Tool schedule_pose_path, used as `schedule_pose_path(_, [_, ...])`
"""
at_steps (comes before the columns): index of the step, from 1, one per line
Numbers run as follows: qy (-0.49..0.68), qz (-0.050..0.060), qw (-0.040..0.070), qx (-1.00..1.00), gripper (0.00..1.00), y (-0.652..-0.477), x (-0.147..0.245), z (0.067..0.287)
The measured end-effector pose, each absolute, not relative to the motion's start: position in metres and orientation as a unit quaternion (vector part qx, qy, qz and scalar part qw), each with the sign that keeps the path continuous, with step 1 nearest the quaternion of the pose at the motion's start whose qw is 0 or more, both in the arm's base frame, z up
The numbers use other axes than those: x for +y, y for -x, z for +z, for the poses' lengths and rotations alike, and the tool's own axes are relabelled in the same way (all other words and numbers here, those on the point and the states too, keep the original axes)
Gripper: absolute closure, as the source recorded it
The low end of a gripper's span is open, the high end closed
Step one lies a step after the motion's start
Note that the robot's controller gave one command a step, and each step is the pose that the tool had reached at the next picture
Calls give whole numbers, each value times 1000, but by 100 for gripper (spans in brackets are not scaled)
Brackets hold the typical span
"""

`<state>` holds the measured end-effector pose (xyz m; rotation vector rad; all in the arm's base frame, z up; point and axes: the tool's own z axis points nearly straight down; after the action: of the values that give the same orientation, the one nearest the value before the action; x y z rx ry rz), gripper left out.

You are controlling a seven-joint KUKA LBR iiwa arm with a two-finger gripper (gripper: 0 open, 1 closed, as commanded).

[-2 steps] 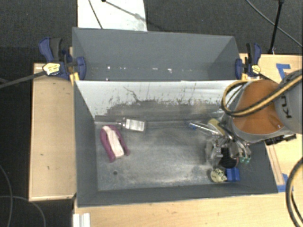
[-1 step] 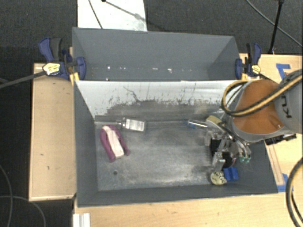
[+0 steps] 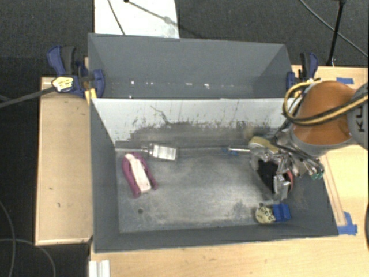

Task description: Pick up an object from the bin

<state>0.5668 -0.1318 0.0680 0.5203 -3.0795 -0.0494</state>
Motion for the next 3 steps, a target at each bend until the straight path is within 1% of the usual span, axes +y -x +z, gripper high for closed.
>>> schedule_pose_path(1, [-166, -14, 8, -986, 100, -567, -134, 69])
schedule_pose_path(2, [-176, 2, -5, -984, 100, -552, -124, 206])
schedule_pose_path(3, [-94, -2, 1, -996, 100, -527, -115, 67])
